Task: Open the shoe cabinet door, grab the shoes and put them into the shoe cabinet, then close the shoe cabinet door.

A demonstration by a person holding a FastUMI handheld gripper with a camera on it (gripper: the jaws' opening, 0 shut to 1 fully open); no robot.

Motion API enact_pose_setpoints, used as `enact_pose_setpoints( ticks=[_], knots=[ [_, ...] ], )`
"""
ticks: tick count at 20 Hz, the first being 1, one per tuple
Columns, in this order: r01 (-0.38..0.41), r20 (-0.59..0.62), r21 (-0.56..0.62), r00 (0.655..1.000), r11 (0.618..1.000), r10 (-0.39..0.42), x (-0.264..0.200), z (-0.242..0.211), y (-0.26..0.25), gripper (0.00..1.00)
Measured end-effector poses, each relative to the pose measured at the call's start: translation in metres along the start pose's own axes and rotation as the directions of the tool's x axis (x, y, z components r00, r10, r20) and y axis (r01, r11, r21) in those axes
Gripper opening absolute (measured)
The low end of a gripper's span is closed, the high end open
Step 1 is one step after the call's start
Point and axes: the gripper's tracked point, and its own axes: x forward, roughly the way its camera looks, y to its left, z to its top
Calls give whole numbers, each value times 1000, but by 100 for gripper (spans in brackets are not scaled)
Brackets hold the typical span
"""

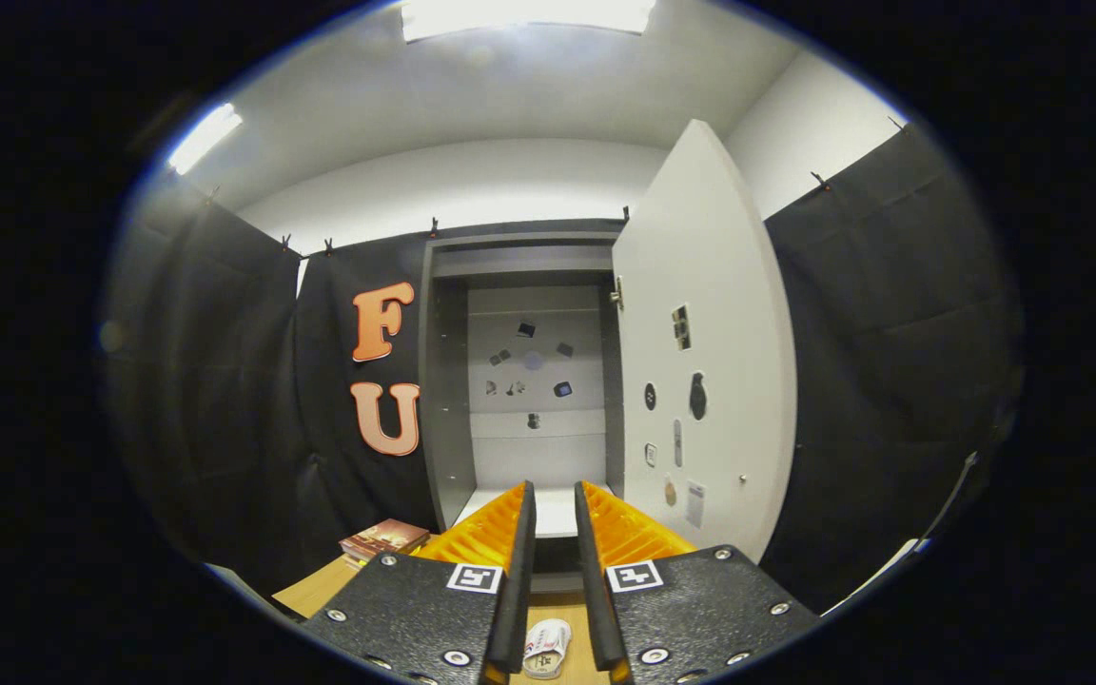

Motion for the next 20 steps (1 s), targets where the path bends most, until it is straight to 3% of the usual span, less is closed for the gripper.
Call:
enact_pose_setpoints(
  ticks=[4, 5, 7, 9, 13, 20],
  knots=[
    [-11, -12, 6, 1000, 1000, 11, 8, -6, 24, 51],
    [-9, -19, 4, 1000, 1000, 9, 10, -9, 27, 63],
    [0, -37, -2, 999, 1000, -1, 16, -16, 32, 78],
    [2, -45, -1, 999, 1000, -2, 18, -21, 38, 85],
    [17, -67, 2, 998, 1000, -17, 25, -29, 44, 92],
    [27, -110, -7, 993, 1000, -28, 38, -51, 52, 93]
  ],
)
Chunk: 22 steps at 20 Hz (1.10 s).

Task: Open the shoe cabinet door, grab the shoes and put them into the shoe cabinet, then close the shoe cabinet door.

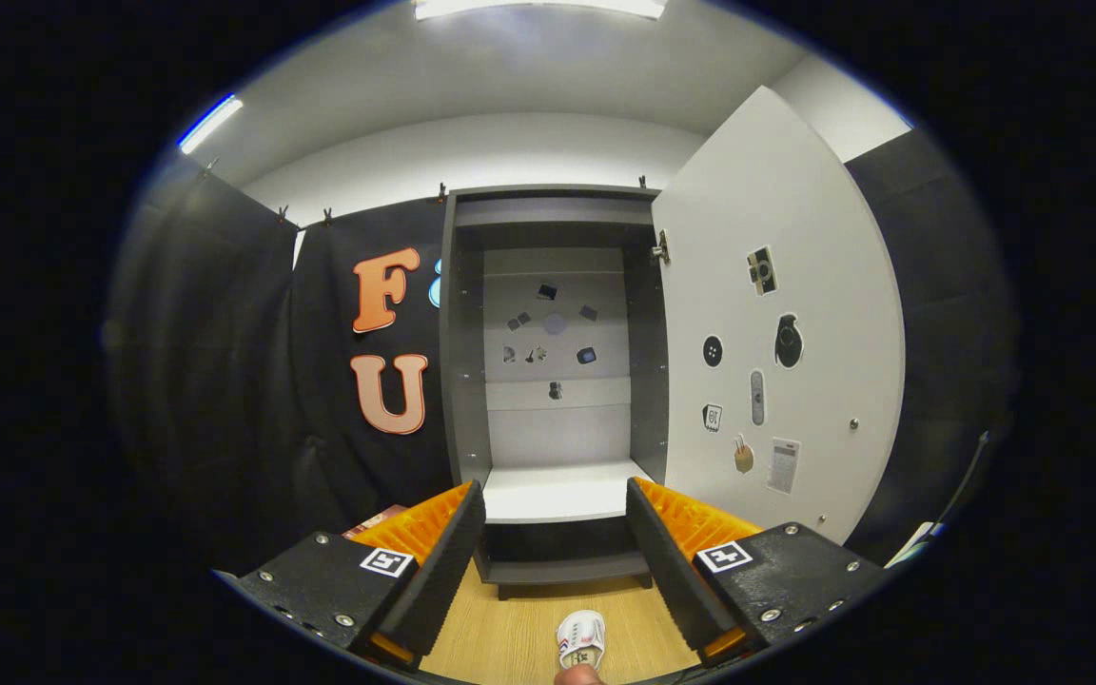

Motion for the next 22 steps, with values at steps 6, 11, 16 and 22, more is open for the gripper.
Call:
enact_pose_setpoints(
  ticks=[6, 11, 16, 22],
  knots=[
    [1, -121, 10, 993, 1000, 0, 23, -58, 3, 93],
    [-3, -262, 39, 965, 999, 13, 35, -125, 1, 93],
    [7, -388, 62, 921, 998, 18, 45, -192, -5, 93],
    [25, -534, 111, 845, 994, 38, 45, -281, -10, 93]
  ],
)
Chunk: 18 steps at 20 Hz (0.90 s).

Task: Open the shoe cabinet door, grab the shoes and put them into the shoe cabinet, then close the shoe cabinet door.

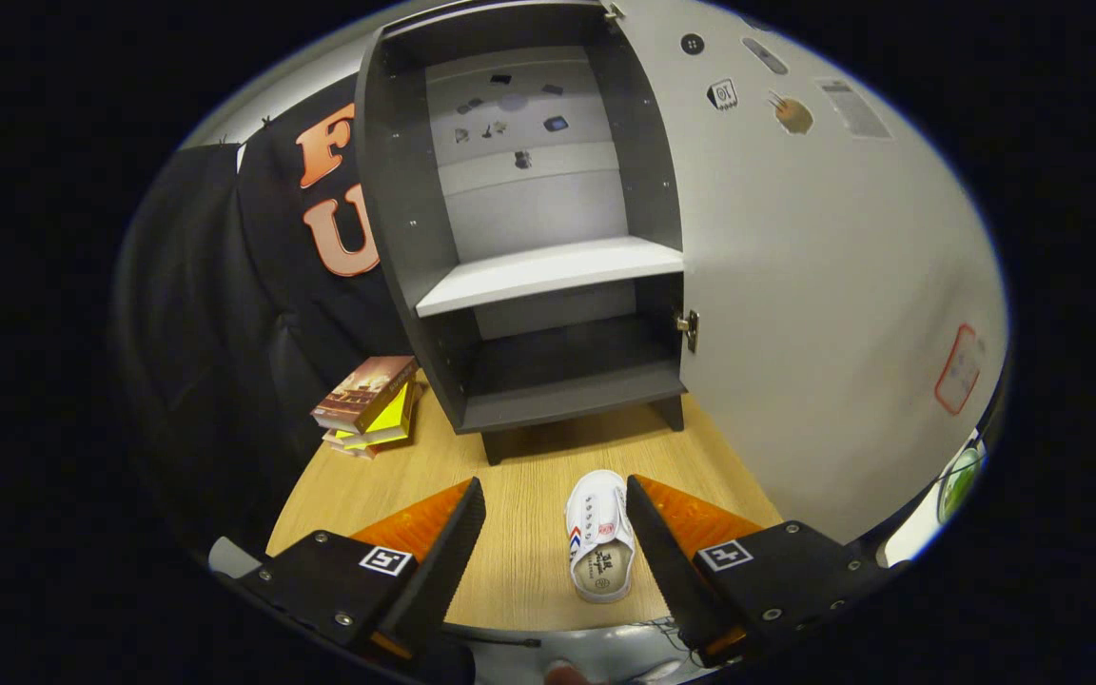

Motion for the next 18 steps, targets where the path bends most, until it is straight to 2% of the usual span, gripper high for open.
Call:
enact_pose_setpoints(
  ticks=[7, 18],
  knots=[
    [-11, -188, -15, 982, 1000, 8, 48, -81, -4, 95],
    [-3, -362, 5, 932, 1000, 4, 103, -159, -11, 95]
  ],
)
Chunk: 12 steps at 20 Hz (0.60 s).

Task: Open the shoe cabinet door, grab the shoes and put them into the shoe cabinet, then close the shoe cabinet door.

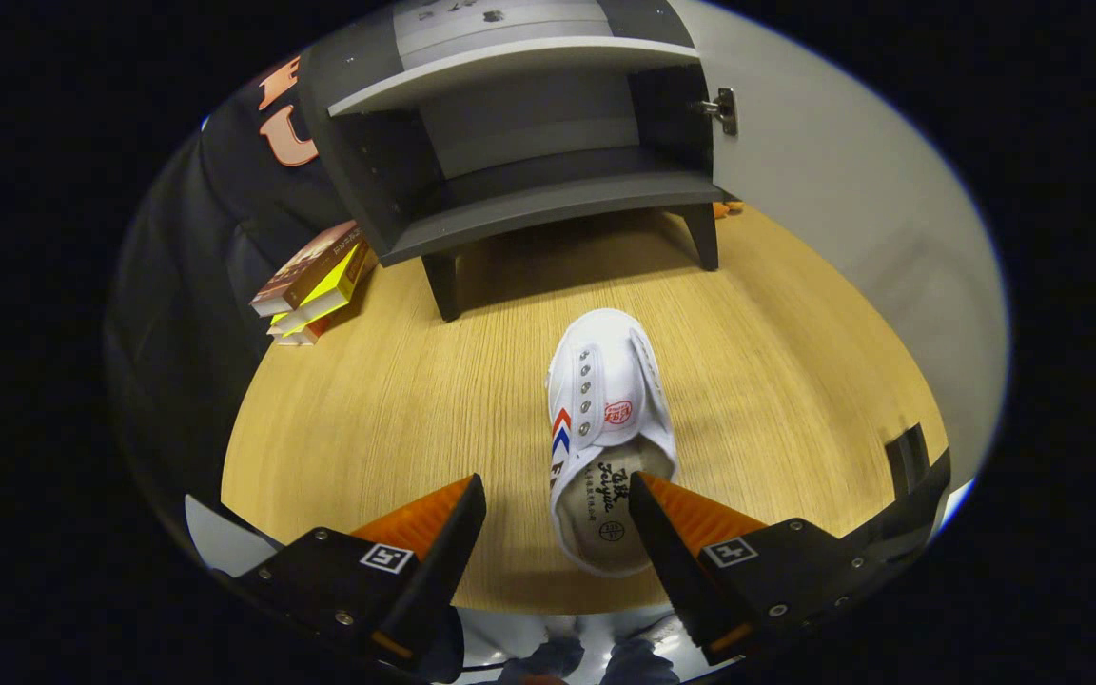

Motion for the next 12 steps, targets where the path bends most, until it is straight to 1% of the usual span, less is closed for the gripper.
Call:
enact_pose_setpoints(
  ticks=[2, 4, 5, 6, 7, 8, 9, 10, 11, 12],
  knots=[
    [-8, -8, -2, 1000, 1000, 8, 10, -2, 4, 94],
    [-8, -22, -10, 1000, 1000, 8, 19, -3, 5, 89],
    [-11, -35, -10, 999, 1000, 11, 23, -4, 7, 83],
    [-12, -44, -6, 999, 1000, 12, 25, -6, 7, 81],
    [-11, -49, 1, 999, 1000, 11, 28, -7, 7, 74],
    [-8, -53, 6, 999, 1000, 8, 30, -8, 7, 71],
    [-1, -53, 6, 999, 1000, 2, 32, -9, 7, 63],
    [1, -56, 4, 998, 1000, -1, 32, -10, 7, 60],
    [6, -57, -1, 998, 1000, -6, 33, -11, 7, 51],
    [8, -56, -3, 998, 1000, -9, 33, -12, 7, 47]
  ],
)
